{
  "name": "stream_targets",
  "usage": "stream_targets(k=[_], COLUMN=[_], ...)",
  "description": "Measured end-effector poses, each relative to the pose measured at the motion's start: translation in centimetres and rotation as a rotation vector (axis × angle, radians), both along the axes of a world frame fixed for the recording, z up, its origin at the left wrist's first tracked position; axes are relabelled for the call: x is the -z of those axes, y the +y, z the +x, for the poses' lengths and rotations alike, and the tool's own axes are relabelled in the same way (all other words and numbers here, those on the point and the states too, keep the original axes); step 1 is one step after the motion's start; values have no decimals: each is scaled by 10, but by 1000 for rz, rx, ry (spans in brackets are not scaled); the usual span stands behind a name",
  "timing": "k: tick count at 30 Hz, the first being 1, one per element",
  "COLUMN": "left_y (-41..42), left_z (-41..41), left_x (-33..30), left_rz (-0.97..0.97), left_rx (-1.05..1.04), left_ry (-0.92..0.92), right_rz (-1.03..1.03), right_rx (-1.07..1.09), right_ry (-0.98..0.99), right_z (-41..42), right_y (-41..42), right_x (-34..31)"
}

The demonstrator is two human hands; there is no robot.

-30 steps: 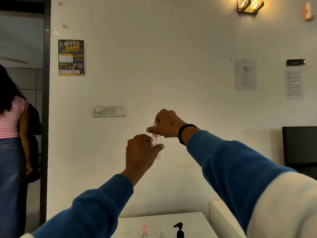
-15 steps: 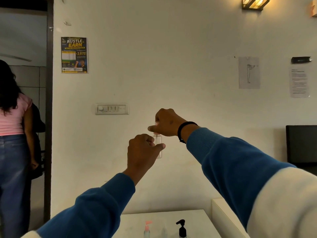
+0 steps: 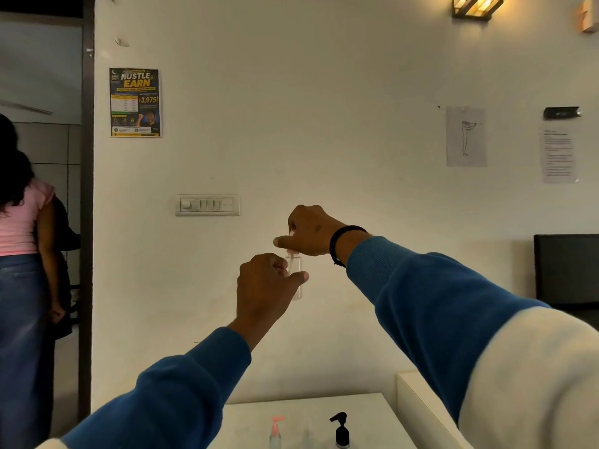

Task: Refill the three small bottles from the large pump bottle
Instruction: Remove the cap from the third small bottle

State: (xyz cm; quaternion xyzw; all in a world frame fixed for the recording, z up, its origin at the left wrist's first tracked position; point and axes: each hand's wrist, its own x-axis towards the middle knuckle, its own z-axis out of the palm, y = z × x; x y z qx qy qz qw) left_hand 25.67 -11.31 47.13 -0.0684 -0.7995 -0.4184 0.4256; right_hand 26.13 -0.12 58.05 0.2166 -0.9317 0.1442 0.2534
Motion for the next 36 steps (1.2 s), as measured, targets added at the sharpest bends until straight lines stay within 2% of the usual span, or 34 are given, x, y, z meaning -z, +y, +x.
stream_targets(k=[8, 11, 14, 23, 29, 36], left_y=[0, 0, 0, -3, -3, -3], left_z=[-3, -3, -1, -1, -2, -1], left_x=[8, 8, 7, 14, 13, 19], left_rz=[-4, 16, 29, -4, 9, 7], left_rx=[0, -1, 1, -2, 0, 13], left_ry=[-19, -21, -22, -37, -23, -47], right_rz=[51, 36, 19, -12, -20, -46], right_rx=[-64, -84, -14, -91, -19, -81], right_ry=[-163, -118, -36, -233, -68, -193], right_z=[4, 6, 3, 3, 1, 5], right_y=[1, -1, 1, 5, 5, 7], right_x=[-1, 0, 0, 3, 6, 5])
